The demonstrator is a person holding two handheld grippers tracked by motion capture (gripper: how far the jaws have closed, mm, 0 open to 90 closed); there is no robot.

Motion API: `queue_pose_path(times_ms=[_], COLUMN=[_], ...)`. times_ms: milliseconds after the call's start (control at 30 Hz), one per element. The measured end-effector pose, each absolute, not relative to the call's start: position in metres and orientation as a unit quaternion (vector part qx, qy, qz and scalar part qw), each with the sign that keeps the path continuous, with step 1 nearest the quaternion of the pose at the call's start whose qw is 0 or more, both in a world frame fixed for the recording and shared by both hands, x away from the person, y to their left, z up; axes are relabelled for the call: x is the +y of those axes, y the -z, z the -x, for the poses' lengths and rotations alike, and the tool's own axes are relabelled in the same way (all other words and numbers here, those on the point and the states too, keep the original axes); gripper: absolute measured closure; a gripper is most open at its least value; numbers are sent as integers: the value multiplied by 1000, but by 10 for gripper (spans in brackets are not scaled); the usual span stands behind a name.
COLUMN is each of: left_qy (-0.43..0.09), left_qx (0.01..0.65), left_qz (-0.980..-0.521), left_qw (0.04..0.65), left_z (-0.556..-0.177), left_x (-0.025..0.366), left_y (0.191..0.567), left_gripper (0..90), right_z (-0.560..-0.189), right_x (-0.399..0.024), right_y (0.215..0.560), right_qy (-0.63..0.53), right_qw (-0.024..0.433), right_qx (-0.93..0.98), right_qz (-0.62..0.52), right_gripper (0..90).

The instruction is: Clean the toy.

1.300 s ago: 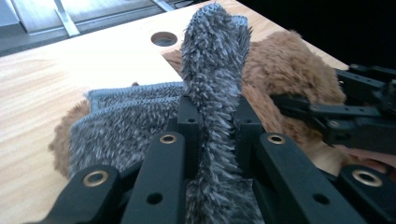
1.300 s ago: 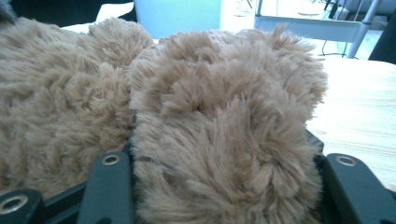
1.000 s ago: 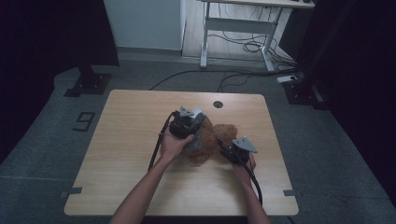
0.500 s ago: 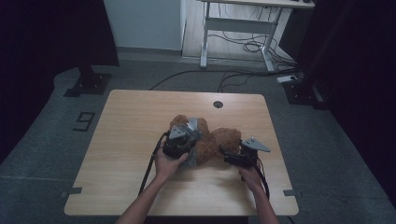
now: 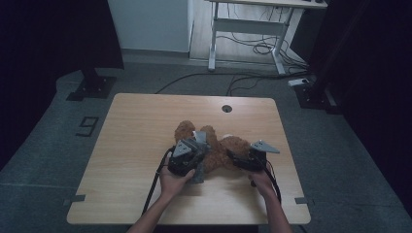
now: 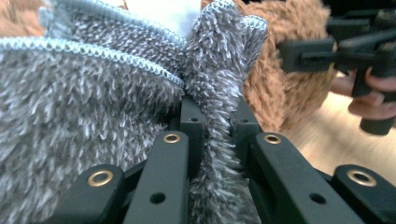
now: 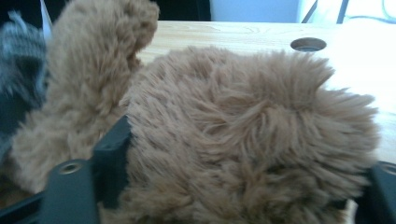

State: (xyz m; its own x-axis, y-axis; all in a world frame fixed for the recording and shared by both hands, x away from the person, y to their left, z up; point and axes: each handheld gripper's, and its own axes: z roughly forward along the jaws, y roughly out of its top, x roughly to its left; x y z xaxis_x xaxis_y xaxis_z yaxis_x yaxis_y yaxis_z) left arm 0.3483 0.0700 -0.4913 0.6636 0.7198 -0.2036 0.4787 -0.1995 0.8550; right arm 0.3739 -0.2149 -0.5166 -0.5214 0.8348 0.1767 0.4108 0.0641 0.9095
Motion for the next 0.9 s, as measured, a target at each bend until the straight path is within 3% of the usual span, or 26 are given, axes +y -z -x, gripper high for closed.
queue_pose_path(times_ms=[200,433,533,667,733,900], left_qy=[-127,-140,-132,-123,-123,-159], left_qx=[359,295,302,321,329,328], left_qz=[-768,-792,-813,-845,-837,-834], left_qw=[515,516,479,410,420,415], left_z=[-329,-330,-350,-372,-374,-365], left_x=[58,-5,-41,-70,-67,-37], left_y=[454,403,409,443,457,452], left_gripper=[789,777,775,778,783,788], right_z=[-343,-327,-323,-317,-317,-317], right_x=[-217,-216,-216,-217,-217,-219], right_y=[530,538,539,540,540,540], right_qy=[-516,-511,-506,-502,-495,-497], right_qw=[250,280,289,294,294,292], right_qx=[702,707,712,713,719,721], right_qz=[-422,-400,-392,-390,-389,-384], right_gripper=[374,383,382,380,380,383])
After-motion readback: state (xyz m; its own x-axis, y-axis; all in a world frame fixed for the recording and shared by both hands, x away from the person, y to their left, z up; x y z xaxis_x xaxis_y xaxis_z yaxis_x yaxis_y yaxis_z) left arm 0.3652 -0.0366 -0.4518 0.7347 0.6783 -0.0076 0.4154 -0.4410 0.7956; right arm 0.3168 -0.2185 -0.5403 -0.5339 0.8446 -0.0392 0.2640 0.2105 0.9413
